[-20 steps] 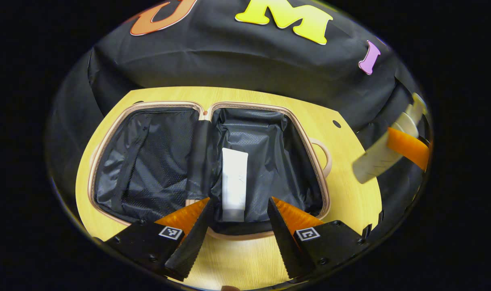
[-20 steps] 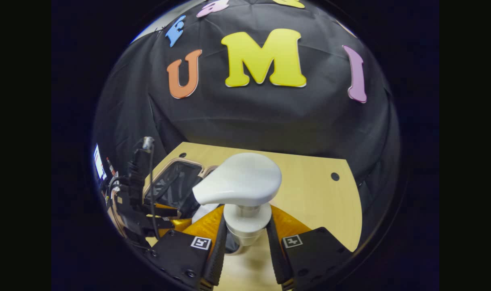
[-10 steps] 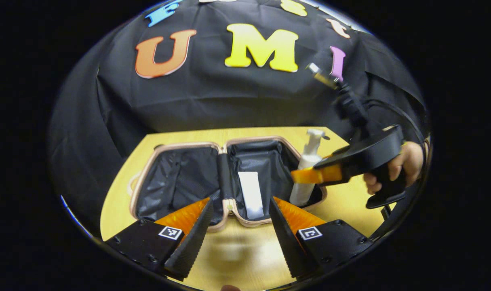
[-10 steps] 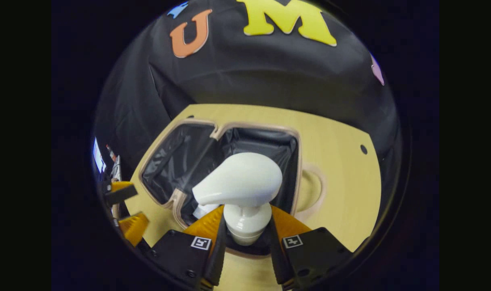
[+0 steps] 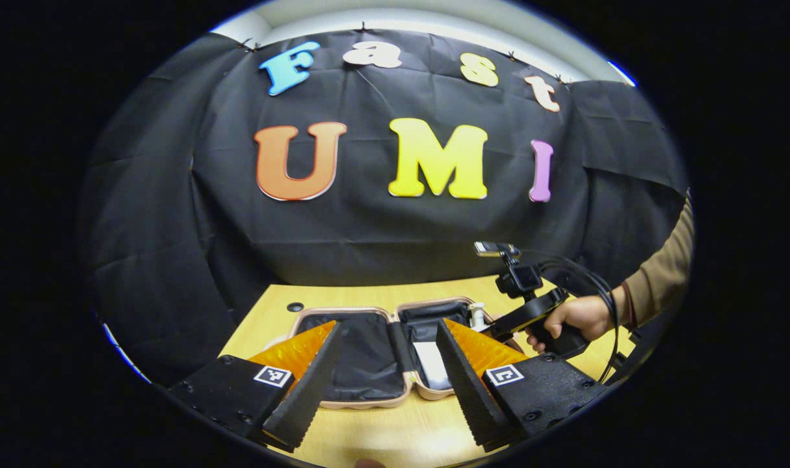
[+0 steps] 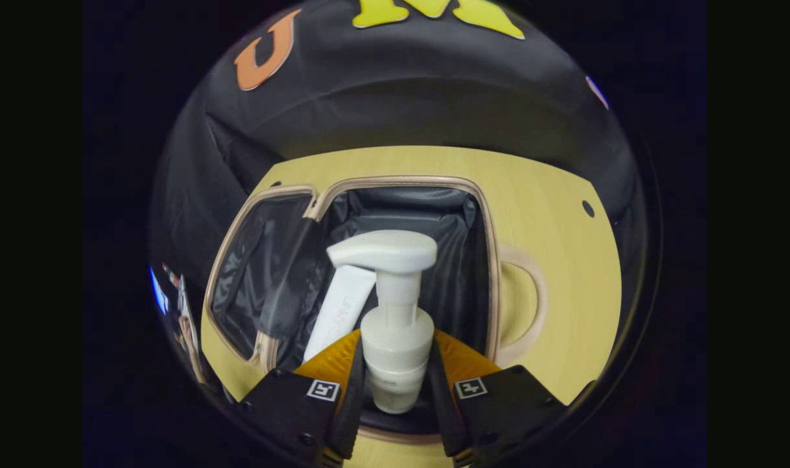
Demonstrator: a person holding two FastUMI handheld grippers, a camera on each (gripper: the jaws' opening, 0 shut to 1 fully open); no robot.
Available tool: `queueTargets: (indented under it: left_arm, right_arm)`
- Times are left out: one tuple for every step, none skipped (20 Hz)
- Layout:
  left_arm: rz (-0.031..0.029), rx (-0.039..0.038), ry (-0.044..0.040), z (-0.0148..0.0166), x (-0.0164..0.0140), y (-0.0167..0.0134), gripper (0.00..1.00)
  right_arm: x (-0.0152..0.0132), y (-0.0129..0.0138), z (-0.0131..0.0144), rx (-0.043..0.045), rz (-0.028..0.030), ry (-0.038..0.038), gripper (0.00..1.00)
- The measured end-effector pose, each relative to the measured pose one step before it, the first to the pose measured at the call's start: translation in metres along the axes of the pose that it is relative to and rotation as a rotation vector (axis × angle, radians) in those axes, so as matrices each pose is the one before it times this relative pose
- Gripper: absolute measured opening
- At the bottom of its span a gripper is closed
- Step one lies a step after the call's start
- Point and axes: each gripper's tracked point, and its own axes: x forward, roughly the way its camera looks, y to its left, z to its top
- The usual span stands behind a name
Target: First open the suitcase, pack the skin care products into it, and then close the suitcase.
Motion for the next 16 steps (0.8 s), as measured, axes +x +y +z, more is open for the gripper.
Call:
queueTargets:
  left_arm:
    - [0.01732, -0.02563, 0.00049, -0.00021, -0.00245, 0.01009, 0.93]
    - [0.01257, -0.02856, -0.00158, 0.00206, -0.00390, 0.01031, 0.93]
    - [0.01426, -0.02649, -0.00153, -0.00136, -0.00104, 0.01057, 0.93]
    - [0.01967, -0.02254, -0.00153, -0.00053, -0.00219, 0.01359, 0.93]
    - [0.02240, -0.01737, 0.00665, -0.00262, 0.00171, 0.01258, 0.93]
    - [0.01636, -0.01902, 0.00683, -0.00278, 0.00000, 0.01139, 0.93]
    - [0.00128, -0.01695, 0.00270, -0.00005, 0.00257, 0.00959, 0.93]
    - [0.01198, -0.01112, -0.00423, 0.00630, 0.00357, 0.01362, 0.93]
    - [0.01229, -0.00950, -0.00749, 0.00450, 0.00668, 0.01384, 0.94]
    - [0.01590, -0.01447, -0.00470, 0.00313, 0.00940, 0.01606, 0.94]
    - [0.01827, -0.02501, 0.01295, 0.00041, 0.01106, 0.01666, 0.93]
    - [0.01877, -0.03332, 0.00184, 0.00413, 0.00879, 0.01497, 0.94]
    - [-0.00571, -0.06191, -0.00520, 0.00670, 0.01235, 0.01033, 0.94]
    - [-0.00436, -0.07089, 0.00477, 0.00128, 0.00925, 0.00775, 0.96]
    - [-0.00098, -0.06855, 0.00277, 0.00183, 0.01082, 0.00972, 0.96]
    - [0.01061, -0.06407, 0.00469, -0.00027, 0.00857, 0.01421, 0.96]
  right_arm:
    - [0.01149, -0.00259, -0.00396, 0.02992, -0.01832, 0.03703, 0.47]
    - [0.01112, -0.00318, -0.00532, 0.02713, -0.01555, 0.03914, 0.47]
    - [0.00794, -0.00230, -0.00600, 0.02575, -0.00827, 0.03824, 0.47]
    - [0.00649, -0.00180, -0.00415, 0.02391, -0.01017, 0.02521, 0.47]
    - [0.00223, -0.00114, -0.00043, 0.01155, -0.00791, 0.00817, 0.47]
    - [0.00190, 0.00079, 0.00205, -0.00332, -0.00827, -0.00259, 0.47]
    - [0.00063, 0.00018, -0.00030, -0.01389, -0.00864, 0.00522, 0.47]
    - [-0.00116, 0.00113, -0.00108, -0.01595, -0.00737, 0.00728, 0.47]
    - [-0.00060, 0.00160, 0.00154, -0.00856, -0.00251, 0.00029, 0.48]
    - [-0.00128, 0.00355, 0.00012, -0.00166, 0.00518, -0.00232, 0.51]
    - [-0.00123, 0.00341, 0.00046, -0.00135, 0.00953, 0.00362, 0.52]
    - [-0.00268, 0.00074, -0.00509, -0.00298, -0.00101, 0.00951, 0.59]
    - [-0.00444, -0.00200, -0.00146, -0.00327, -0.01609, 0.00554, 0.66]
    - [-0.00628, 0.00056, 0.00170, 0.00190, 0.00078, -0.01128, 0.77]
    - [-0.00900, 0.00056, 0.00342, 0.00997, 0.00193, -0.01838, 0.73]
    - [-0.01020, 0.00170, 0.00249, 0.00915, 0.00679, -0.02065, 0.76]
